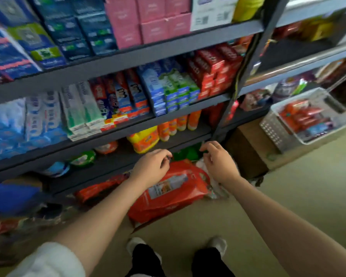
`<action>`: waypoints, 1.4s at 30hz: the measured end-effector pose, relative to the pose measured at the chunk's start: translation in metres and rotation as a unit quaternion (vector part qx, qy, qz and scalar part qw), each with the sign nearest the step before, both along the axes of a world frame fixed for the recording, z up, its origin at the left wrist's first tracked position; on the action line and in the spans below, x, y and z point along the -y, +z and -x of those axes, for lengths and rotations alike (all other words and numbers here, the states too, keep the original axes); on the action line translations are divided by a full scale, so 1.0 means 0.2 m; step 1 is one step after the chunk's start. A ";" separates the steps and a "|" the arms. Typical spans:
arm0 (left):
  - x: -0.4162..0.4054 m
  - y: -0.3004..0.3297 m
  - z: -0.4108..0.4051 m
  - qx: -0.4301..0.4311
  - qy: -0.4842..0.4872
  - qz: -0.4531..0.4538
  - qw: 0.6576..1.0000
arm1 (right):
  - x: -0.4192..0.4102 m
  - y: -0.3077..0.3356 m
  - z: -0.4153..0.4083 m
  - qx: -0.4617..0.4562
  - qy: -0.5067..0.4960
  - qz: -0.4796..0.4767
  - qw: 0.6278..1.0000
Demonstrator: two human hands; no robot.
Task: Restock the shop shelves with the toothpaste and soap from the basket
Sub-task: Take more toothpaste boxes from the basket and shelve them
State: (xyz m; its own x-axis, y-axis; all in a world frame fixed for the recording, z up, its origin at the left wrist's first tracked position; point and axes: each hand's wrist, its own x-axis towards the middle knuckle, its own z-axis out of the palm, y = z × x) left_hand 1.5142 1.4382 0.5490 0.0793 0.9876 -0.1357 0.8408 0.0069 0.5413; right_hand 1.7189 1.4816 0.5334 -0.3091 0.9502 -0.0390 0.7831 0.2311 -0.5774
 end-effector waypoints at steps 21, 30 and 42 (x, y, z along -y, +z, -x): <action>-1.02 -0.15 -1.75 0.006 -0.196 0.148 0.969 | -0.67 -0.07 -1.91 0.032 -0.288 0.141 0.947; -1.49 -0.36 -2.27 -0.098 -0.197 0.193 0.956 | -1.20 -0.32 -2.34 0.175 -0.155 0.171 0.957; -1.71 -0.67 -2.86 -0.133 -0.077 0.244 0.958 | -1.59 -0.72 -2.59 0.291 0.206 0.162 0.920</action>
